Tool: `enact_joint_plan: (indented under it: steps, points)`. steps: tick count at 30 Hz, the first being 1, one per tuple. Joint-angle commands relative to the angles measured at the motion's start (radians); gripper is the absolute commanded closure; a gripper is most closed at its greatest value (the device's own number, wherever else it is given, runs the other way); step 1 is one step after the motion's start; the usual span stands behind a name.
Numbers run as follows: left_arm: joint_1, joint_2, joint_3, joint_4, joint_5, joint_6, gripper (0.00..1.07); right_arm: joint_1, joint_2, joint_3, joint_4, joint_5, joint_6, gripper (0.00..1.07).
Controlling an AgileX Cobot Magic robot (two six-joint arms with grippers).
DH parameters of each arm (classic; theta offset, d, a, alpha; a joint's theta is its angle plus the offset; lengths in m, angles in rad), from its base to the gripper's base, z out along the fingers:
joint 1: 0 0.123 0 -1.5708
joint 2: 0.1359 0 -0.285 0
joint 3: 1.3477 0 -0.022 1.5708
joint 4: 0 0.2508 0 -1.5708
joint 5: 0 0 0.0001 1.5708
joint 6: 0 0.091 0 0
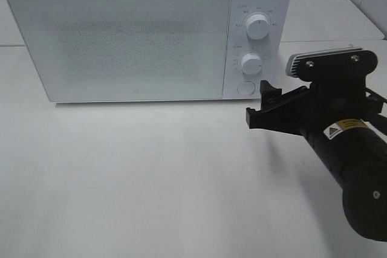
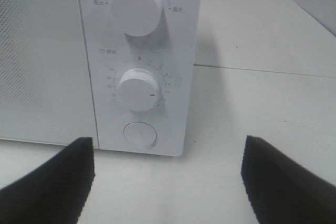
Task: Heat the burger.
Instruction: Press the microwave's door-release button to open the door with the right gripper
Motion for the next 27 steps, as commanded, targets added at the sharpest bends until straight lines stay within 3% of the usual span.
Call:
enact_joint_plan:
  steps: [1, 9, 17, 19, 25, 27]
  points:
    - [0.004, -0.006, 0.004, -0.007, -0.013, 0.001, 0.07, 0.021, 0.030, -0.030, -0.003, -0.029, -0.008, 0.32]
    - [0.004, -0.006, 0.004, -0.007, -0.013, 0.001, 0.07, 0.024, 0.043, -0.036, -0.005, -0.025, 0.091, 0.32]
    - [0.004, -0.006, 0.004, -0.007, -0.013, 0.001, 0.07, 0.024, 0.043, -0.036, -0.006, -0.005, 0.363, 0.32]
    - [0.004, -0.006, 0.004, -0.007, -0.013, 0.001, 0.07, 0.024, 0.043, -0.036, -0.006, -0.005, 0.595, 0.32]
    - [0.004, -0.006, 0.004, -0.007, -0.013, 0.001, 0.07, 0.024, 0.043, -0.036, -0.006, 0.005, 0.815, 0.34]
    - [0.004, -0.006, 0.004, -0.007, -0.013, 0.001, 0.07, 0.024, 0.043, -0.036, -0.006, 0.041, 1.089, 0.37]
